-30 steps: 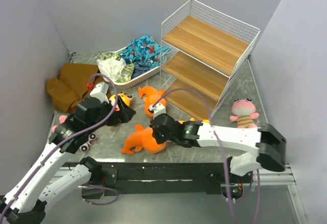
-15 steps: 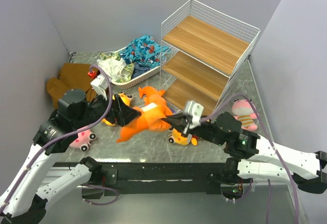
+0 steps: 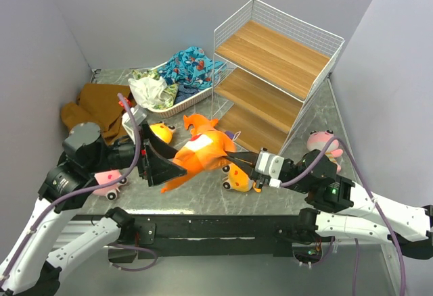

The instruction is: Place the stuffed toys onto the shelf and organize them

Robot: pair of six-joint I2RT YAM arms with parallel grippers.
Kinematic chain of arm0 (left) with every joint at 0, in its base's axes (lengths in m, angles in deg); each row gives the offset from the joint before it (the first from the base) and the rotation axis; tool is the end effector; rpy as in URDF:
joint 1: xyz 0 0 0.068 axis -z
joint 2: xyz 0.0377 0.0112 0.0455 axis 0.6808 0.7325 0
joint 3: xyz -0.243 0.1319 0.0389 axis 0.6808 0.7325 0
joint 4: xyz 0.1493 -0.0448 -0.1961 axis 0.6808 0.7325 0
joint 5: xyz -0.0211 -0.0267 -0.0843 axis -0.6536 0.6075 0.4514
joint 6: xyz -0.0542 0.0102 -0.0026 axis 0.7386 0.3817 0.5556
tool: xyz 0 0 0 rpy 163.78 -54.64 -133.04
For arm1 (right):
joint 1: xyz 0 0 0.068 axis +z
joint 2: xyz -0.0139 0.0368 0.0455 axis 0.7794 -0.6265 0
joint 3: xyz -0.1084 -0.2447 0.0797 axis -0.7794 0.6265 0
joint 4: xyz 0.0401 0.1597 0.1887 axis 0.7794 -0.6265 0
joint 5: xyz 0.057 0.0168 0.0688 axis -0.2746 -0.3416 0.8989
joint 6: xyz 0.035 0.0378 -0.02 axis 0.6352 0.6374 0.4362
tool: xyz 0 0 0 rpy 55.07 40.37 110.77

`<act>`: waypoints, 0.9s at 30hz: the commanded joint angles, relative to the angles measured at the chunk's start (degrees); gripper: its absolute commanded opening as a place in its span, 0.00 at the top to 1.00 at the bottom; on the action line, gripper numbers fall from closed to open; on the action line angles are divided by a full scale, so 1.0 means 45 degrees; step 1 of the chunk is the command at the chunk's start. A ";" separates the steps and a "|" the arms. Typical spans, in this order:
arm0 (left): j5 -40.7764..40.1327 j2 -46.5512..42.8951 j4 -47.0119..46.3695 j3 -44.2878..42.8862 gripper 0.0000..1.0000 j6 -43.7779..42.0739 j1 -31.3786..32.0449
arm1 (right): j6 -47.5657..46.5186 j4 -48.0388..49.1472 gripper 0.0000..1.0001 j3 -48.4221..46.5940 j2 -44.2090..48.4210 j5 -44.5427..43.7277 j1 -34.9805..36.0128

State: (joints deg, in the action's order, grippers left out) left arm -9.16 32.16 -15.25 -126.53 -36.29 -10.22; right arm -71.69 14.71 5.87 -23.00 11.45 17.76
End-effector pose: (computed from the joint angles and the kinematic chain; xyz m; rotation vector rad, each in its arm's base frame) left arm 0.0703 -0.0753 0.4306 0.6209 1.7864 -1.4297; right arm 0.0481 0.1360 0.4037 -1.1187 0.8323 0.6340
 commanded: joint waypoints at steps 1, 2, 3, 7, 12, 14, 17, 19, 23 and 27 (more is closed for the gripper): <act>0.1142 -0.0428 -0.1400 0.0223 0.07 0.0694 -0.0018 | -0.0609 0.1031 1.00 -0.0489 0.0243 -0.0189 -0.0053; 0.1064 -0.0409 -0.1322 0.0223 0.10 0.0656 -0.0018 | -0.0648 0.1129 1.00 -0.0470 0.0263 -0.0326 -0.0053; 0.0947 -0.0370 -0.1012 0.0203 0.12 0.0559 -0.0037 | -0.0649 0.1207 1.00 -0.0450 0.0379 -0.0405 -0.0053; 0.0439 -0.0097 -0.0696 0.0223 0.32 0.0362 -0.0018 | -0.0707 0.1501 1.00 -0.0372 0.0594 -0.0561 -0.0053; 0.0419 0.0118 -0.1496 0.0126 0.94 0.0480 -0.0018 | -0.0688 0.1325 1.00 -0.0645 0.0322 -0.1108 -0.0053; -0.0222 0.0313 -0.1342 -0.0418 0.99 0.0363 -0.0018 | -0.0338 0.1305 0.91 -0.0801 0.0283 -0.1690 -0.0053; -0.1979 0.0995 -0.0351 -0.1762 0.99 -0.0299 -0.0018 | 0.0851 0.0685 0.54 -0.1694 0.0243 -0.2610 -0.0073; -0.3269 0.1851 0.0180 -0.2624 0.99 -0.1080 -0.0018 | 0.2354 0.0039 0.34 -0.2419 0.0185 -0.3139 -0.0073; -0.5242 0.3396 0.1002 -0.5063 0.99 -0.2272 -0.0018 | 0.3453 -0.1349 0.08 -0.3691 0.0204 -0.2167 -0.0053; -0.6474 0.4998 0.1198 -0.7019 0.99 -0.3442 -0.0037 | 0.3685 -0.0863 0.00 -0.3594 0.0575 -0.1382 -0.0053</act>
State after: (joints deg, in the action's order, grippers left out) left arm -29.12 49.43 -10.94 -150.13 -44.31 -10.22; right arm -59.58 10.91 -8.84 -22.08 2.59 17.63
